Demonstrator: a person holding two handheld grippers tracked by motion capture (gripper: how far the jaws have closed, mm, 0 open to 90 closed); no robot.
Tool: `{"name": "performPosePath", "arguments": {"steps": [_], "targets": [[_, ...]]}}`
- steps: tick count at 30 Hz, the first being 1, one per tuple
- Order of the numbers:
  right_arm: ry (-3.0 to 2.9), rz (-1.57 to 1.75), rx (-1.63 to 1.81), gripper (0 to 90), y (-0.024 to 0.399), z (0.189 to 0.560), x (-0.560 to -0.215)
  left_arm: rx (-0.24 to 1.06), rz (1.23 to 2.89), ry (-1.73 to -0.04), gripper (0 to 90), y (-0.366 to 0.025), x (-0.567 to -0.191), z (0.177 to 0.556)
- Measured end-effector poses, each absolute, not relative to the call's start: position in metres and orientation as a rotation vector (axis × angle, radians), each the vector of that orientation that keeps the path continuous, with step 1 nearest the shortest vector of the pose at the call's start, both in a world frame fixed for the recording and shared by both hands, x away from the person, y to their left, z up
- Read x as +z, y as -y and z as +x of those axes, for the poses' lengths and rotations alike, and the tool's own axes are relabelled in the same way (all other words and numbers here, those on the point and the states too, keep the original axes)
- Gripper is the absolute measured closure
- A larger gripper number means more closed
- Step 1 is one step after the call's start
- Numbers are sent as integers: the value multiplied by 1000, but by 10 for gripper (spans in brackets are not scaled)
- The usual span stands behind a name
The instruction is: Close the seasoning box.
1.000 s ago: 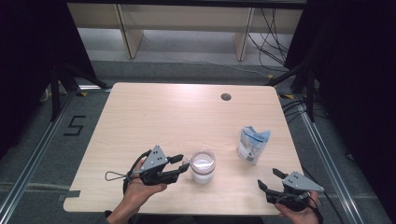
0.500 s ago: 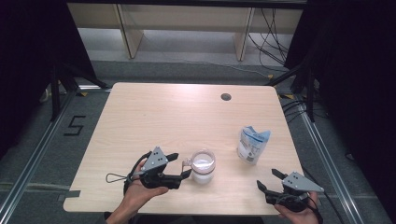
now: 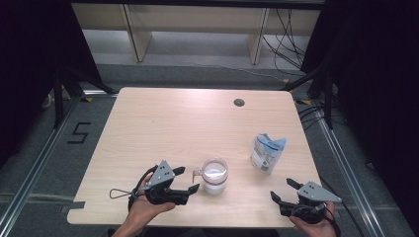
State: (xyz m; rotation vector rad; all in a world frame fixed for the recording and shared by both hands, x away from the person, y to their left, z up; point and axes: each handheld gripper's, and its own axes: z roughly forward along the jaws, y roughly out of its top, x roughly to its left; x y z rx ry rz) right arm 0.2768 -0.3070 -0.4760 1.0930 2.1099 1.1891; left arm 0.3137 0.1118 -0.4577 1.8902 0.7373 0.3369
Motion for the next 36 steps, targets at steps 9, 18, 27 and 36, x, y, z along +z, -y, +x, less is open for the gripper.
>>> {"name": "performPosePath", "arguments": {"steps": [9, 18, 27, 36], "targets": [[-2108, 1108, 1249, 190, 308, 281, -479, 307, 1912, -768, 226, -121, -474, 303], [-2106, 1168, 1274, 156, 307, 281, -482, 296, 1926, -776, 212, -127, -483, 295], [-2129, 1145, 1243, 158, 308, 282, -483, 251, 1962, -787, 168, -130, -492, 290], [-2146, 1160, 1234, 159, 307, 282, -484, 273, 1986, -812, 172, -136, -499, 288]]}}
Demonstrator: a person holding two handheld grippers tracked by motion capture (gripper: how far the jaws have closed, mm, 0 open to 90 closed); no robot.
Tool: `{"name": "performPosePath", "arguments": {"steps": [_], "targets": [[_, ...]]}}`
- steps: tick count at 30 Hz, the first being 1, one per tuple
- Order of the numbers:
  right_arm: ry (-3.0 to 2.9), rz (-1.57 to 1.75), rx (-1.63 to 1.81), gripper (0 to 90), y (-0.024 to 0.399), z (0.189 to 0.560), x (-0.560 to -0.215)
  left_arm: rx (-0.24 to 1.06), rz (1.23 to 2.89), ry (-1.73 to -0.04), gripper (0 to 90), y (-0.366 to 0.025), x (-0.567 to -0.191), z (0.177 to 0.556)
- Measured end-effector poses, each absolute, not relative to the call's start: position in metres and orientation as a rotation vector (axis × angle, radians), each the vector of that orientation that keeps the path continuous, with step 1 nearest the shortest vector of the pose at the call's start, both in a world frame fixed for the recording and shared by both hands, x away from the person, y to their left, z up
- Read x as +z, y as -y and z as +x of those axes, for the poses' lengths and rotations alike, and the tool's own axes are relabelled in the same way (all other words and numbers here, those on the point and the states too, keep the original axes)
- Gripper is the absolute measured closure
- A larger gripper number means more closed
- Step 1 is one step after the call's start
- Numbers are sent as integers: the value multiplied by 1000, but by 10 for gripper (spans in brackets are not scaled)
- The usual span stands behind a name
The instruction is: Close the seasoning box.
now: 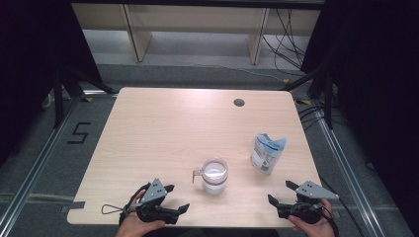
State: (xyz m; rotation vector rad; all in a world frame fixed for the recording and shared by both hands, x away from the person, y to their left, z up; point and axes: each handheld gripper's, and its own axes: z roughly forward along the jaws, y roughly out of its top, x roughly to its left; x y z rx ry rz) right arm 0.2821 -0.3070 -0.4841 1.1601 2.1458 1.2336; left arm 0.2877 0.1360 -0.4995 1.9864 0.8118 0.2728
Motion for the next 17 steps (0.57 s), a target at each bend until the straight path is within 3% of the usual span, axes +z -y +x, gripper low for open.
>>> {"name": "performPosePath", "arguments": {"steps": [17], "targets": [[-2170, 1182, 1222, 159, 307, 284, -487, 282, 1997, -828, 178, -138, -503, 293]]}}
